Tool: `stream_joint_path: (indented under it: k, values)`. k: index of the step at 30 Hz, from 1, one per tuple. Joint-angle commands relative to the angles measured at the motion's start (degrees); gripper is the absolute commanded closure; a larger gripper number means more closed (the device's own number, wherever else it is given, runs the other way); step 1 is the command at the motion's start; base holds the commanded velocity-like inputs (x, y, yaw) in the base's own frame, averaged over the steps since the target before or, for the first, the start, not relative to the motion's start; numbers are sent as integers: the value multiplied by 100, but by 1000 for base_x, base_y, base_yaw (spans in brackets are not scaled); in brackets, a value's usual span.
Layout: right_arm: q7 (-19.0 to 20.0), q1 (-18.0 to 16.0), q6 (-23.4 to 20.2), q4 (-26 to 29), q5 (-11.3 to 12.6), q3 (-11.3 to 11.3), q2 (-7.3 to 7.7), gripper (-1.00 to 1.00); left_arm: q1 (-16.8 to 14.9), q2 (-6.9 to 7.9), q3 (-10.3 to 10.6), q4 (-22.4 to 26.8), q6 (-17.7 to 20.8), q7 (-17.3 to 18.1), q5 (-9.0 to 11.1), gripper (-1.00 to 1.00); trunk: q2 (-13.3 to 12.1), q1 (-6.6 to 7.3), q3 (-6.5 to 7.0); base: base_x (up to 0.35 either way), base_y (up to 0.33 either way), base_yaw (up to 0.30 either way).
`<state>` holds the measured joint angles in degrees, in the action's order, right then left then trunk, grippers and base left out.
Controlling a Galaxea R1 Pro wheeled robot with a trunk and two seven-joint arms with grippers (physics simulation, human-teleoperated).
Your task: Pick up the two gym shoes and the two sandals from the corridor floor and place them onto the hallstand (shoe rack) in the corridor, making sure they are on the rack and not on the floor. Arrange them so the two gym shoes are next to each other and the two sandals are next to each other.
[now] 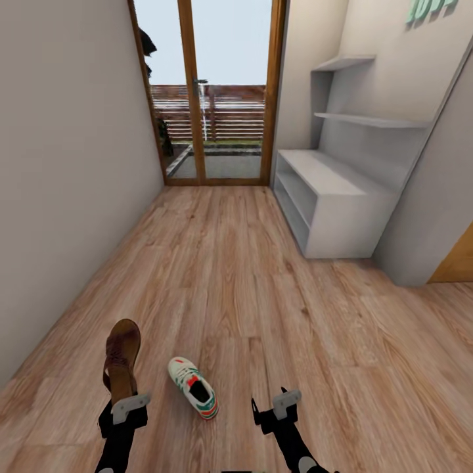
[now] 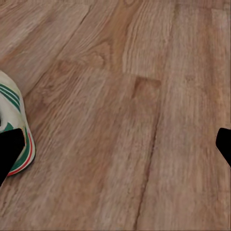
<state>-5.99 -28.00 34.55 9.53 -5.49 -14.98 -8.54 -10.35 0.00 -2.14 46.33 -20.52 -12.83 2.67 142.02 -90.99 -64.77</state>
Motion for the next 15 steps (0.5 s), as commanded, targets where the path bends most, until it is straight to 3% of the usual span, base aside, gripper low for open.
stream_joint_path:
  k: [1,8,15]
  values:
    - [-60,-4,8,-5,-58,-11,-3,-100,-2,0,3,-1,-14,-9,5,100,1,-2,-5,340,-2,0]
    - [-58,-4,8,-7,-58,-12,-3,-100,-2,0,3,-1,-14,-15,6,100,1,-2,-5,286,0,1]
    - [-60,-4,8,-7,-58,-7,-5,-100,-2,-4,3,-1,-14,-21,0,100,1,-2,-5,110,0,141]
